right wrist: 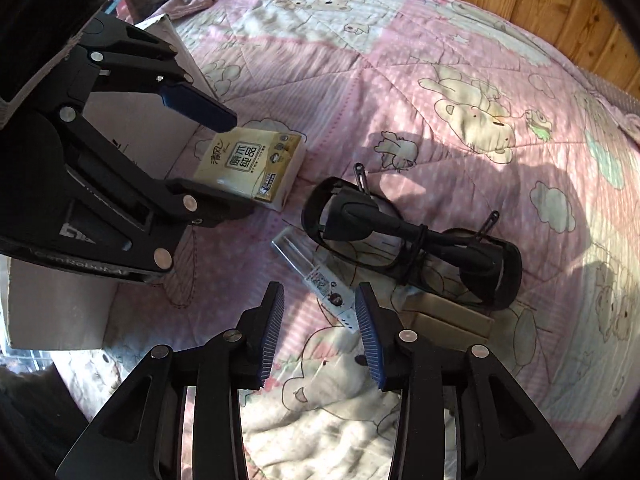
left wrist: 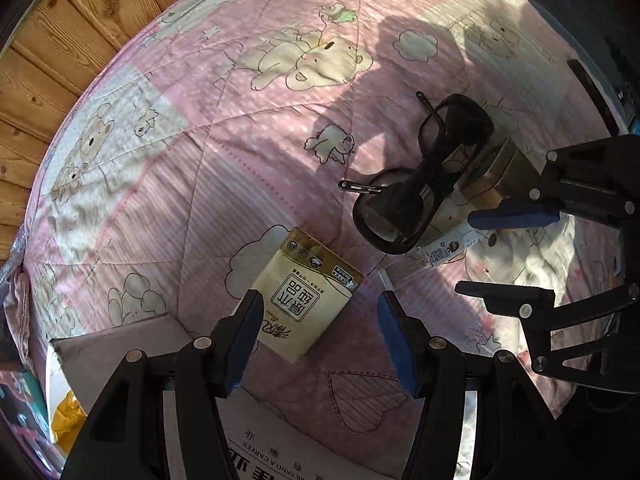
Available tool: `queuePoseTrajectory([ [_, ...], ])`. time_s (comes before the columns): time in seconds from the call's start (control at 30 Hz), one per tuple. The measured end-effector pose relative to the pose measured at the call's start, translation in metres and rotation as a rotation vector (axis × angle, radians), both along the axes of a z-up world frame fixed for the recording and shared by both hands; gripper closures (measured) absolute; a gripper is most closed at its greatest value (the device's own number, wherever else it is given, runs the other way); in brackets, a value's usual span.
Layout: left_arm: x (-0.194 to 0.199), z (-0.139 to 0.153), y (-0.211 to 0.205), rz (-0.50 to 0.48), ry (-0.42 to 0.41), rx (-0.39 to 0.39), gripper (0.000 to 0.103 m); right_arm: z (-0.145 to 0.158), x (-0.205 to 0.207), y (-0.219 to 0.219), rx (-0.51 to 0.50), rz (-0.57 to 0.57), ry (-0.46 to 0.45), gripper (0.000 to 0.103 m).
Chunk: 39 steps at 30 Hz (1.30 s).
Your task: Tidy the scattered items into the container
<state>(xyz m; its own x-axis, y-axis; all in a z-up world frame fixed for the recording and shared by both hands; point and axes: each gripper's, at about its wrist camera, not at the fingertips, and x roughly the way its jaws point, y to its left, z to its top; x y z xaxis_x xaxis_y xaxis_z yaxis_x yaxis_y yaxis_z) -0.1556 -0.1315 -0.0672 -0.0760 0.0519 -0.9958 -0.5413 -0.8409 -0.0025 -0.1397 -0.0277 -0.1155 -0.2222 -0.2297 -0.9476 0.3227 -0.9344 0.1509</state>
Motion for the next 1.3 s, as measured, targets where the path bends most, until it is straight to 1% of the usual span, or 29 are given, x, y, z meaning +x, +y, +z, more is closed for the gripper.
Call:
queuePoseTrajectory([
  [0.03,-0.003,-0.006,-0.001,0.010,-0.036,-0.005,0.043,-0.005,-0.003,0.002,-0.013,-0.008,-0.016,0.063],
  [0.1,-0.011,-0.015,-0.006,0.063,-0.088,-0.018,0.043,-0.014,-0.008,0.010,-0.044,-0.053,-0.042,0.070],
  [0.17,-0.017,-0.020,-0.013,0.116,-0.132,-0.017,0.043,-0.015,-0.011,0.018,-0.075,-0.100,-0.058,0.083],
  [0.23,-0.019,-0.022,-0.017,0.128,-0.153,-0.021,0.044,-0.017,-0.014,0.033,-0.125,-0.188,-0.107,0.093],
  [0.33,-0.021,-0.022,-0.018,0.152,-0.189,-0.010,0.047,-0.016,-0.015,0.052,-0.253,-0.277,-0.161,0.091],
  [0.4,-0.024,-0.019,-0.018,0.175,-0.205,0.025,0.049,-0.009,-0.014,0.055,-0.287,-0.268,-0.137,0.088],
  [0.43,-0.025,-0.016,-0.016,0.167,-0.199,0.049,0.049,-0.004,-0.013,0.053,-0.278,-0.240,-0.112,0.078],
  [0.47,-0.025,-0.014,-0.014,0.148,-0.179,0.045,0.048,-0.001,-0.012,0.048,-0.256,-0.201,-0.085,0.062],
  [0.5,-0.025,-0.014,-0.010,0.120,-0.154,0.010,0.047,0.002,-0.011,0.042,-0.217,-0.157,-0.054,0.059],
  [0.53,-0.024,-0.017,-0.007,0.087,-0.132,-0.032,0.046,0.003,-0.009,0.034,-0.163,-0.107,-0.024,0.059],
  [0.57,-0.023,-0.020,-0.003,0.058,-0.119,-0.056,0.042,0.000,-0.008,0.025,-0.102,-0.052,-0.003,0.059],
  [0.6,-0.022,-0.022,0.000,0.037,-0.113,-0.066,0.037,-0.005,-0.007,0.017,-0.040,0.002,0.005,0.059],
  [0.63,-0.020,-0.025,0.003,0.018,-0.106,-0.077,0.035,-0.011,-0.006,0.010,0.014,0.049,0.013,0.059],
  [0.67,-0.019,-0.027,0.006,-0.002,-0.094,-0.094,0.031,-0.015,-0.004,0.003,0.062,0.091,0.029,0.061],
  [0.7,-0.018,-0.029,0.009,-0.015,-0.082,-0.112,0.031,-0.018,-0.001,-0.001,0.101,0.120,0.044,0.062],
  [0.73,-0.018,-0.030,0.010,-0.013,-0.080,-0.123,0.031,-0.019,0.001,-0.002,0.120,0.119,0.040,0.074],
  [0.77,-0.020,-0.029,0.009,0.005,-0.088,-0.123,0.033,-0.019,0.001,0.000,0.121,0.093,0.028,0.080],
  [0.8,-0.023,-0.027,0.007,0.036,-0.097,-0.113,0.039,-0.017,0.001,0.005,0.099,0.056,0.010,0.083],
  [0.83,-0.028,-0.023,0.002,0.079,-0.113,-0.084,0.043,-0.015,0.000,0.013,0.054,0.006,-0.016,0.084],
  [0.9,-0.036,-0.014,-0.009,0.187,-0.166,0.013,0.066,-0.012,0.000,0.032,-0.070,-0.110,-0.077,0.084],
  [0.93,-0.039,-0.010,-0.013,0.221,-0.188,0.058,0.070,-0.011,0.000,0.042,-0.140,-0.165,-0.110,0.084],
  [1.0,-0.040,-0.006,-0.018,0.252,-0.188,0.089,0.071,-0.012,0.003,0.060,-0.272,-0.254,-0.165,0.084],
  [1.03,-0.040,-0.007,-0.019,0.257,-0.184,0.086,0.071,-0.013,0.005,0.067,-0.321,-0.286,-0.186,0.084],
  [1.07,-0.039,-0.008,-0.020,0.255,-0.180,0.080,0.066,-0.013,0.007,0.072,-0.351,-0.310,-0.198,0.084],
  [1.1,-0.038,-0.010,-0.020,0.251,-0.169,0.069,0.054,-0.014,0.008,0.074,-0.361,-0.323,-0.199,0.084],
  [1.13,-0.036,-0.011,-0.019,0.243,-0.147,0.052,0.048,-0.014,0.009,0.076,-0.356,-0.326,-0.192,0.084],
  [1.17,-0.033,-0.012,-0.017,0.225,-0.124,0.028,0.037,-0.013,0.010,0.076,-0.344,-0.323,-0.177,0.084],
  [1.23,-0.027,-0.022,-0.014,0.197,-0.119,-0.012,0.035,-0.012,0.011,0.070,-0.284,-0.295,-0.131,0.084],
  [1.3,-0.023,-0.036,-0.016,0.226,-0.143,-0.031,0.035,-0.012,0.011,0.050,-0.184,-0.247,-0.073,0.084],
])
